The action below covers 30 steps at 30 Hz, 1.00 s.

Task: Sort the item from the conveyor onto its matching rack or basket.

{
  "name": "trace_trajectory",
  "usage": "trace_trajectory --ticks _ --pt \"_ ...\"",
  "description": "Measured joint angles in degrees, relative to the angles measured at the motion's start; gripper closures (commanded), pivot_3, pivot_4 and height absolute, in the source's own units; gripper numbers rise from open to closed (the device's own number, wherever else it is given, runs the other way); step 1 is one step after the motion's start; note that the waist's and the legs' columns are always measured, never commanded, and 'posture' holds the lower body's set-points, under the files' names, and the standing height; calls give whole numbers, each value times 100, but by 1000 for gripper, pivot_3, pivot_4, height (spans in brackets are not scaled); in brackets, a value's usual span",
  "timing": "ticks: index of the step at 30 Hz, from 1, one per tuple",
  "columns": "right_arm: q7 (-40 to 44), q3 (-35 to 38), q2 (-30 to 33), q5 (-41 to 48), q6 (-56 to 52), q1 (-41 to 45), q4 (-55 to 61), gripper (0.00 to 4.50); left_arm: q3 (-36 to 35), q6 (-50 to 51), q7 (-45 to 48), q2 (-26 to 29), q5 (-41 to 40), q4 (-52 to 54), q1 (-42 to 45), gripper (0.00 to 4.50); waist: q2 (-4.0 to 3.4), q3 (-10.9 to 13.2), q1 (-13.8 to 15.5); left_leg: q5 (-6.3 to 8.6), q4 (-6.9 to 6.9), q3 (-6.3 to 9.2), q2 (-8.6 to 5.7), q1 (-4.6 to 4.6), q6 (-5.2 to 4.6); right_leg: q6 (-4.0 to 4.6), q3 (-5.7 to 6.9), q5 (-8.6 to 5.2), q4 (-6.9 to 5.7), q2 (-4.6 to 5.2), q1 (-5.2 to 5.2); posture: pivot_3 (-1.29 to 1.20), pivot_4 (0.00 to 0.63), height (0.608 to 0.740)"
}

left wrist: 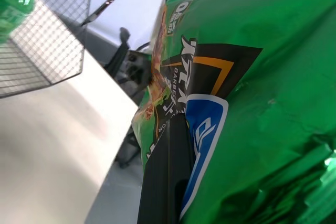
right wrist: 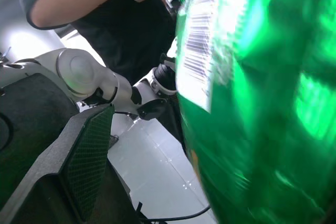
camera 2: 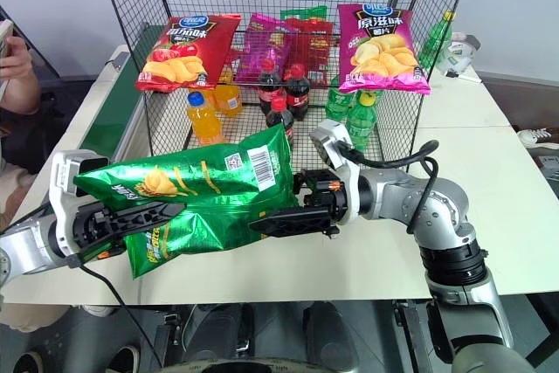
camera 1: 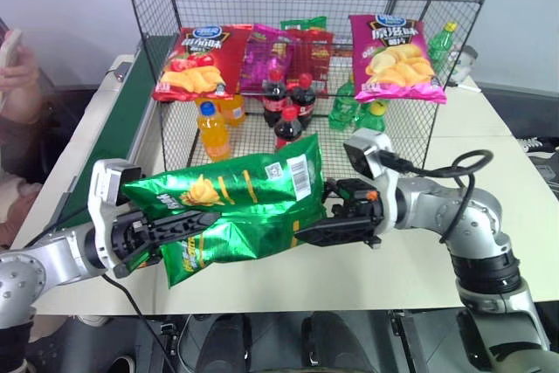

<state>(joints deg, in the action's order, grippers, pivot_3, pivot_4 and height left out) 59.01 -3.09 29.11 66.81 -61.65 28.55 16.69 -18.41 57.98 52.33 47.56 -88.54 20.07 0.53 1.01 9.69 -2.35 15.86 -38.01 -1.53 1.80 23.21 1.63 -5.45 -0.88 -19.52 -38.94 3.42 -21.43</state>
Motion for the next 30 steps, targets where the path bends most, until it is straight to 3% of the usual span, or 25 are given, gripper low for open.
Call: trace_trajectory --ticks 3,9,11,14,17,20,23,30 --pt "-102 -39 -77 -5 -80 21 -66 1307 32 -34 70 -68 222 33 58 4500 0 0 1 0 0 0 -1 2 0 0 -1 0 1 0 -1 0 150 739" --pt "-277 -45 -176 -95 -141 126 -154 4447 129 -100 193 -208 478 35 202 4500 0 0 0 0 0 0 0 5 0 0 0 0 2 0 -3 0 150 739" --pt "-303 -45 -177 -165 -132 125 -186 4480 155 -94 149 -240 502 25 209 4500 0 0 0 0 0 0 0 5 0 0 -1 0 2 1 -4 0 150 739" --pt "-298 -55 -178 -275 -48 124 -178 4500 141 -96 11 -291 550 -141 250 3220 0 0 1 0 0 1 0 5 0 0 0 0 2 1 -4 0 150 739" --pt "-280 -68 -138 -570 277 117 -97 4500 -51 -124 -6 -273 655 -317 207 1669 0 0 -7 0 0 0 0 10 0 0 0 0 3 1 -11 0 150 739" --pt "-219 -96 304 -1377 1036 48 293 4500 -451 -448 2 -257 1050 -504 -1 136 -2 2 1 0 2 0 0 19 0 0 0 0 3 1 -23 0 150 739" --pt "-131 -141 571 -2459 2219 -93 619 4500 -785 -904 -5 -278 1577 -684 -111 57 0 1 18 0 2 0 -1 20 0 -1 0 0 9 0 -21 0 150 739" --pt "-871 -278 309 -5789 6765 605 343 4500 -949 -2113 -410 -831 2676 -981 378 57 4 -1 19 -2 1 -3 -2 19 4 -3 -1 1 8 -3 -20 0 150 739"
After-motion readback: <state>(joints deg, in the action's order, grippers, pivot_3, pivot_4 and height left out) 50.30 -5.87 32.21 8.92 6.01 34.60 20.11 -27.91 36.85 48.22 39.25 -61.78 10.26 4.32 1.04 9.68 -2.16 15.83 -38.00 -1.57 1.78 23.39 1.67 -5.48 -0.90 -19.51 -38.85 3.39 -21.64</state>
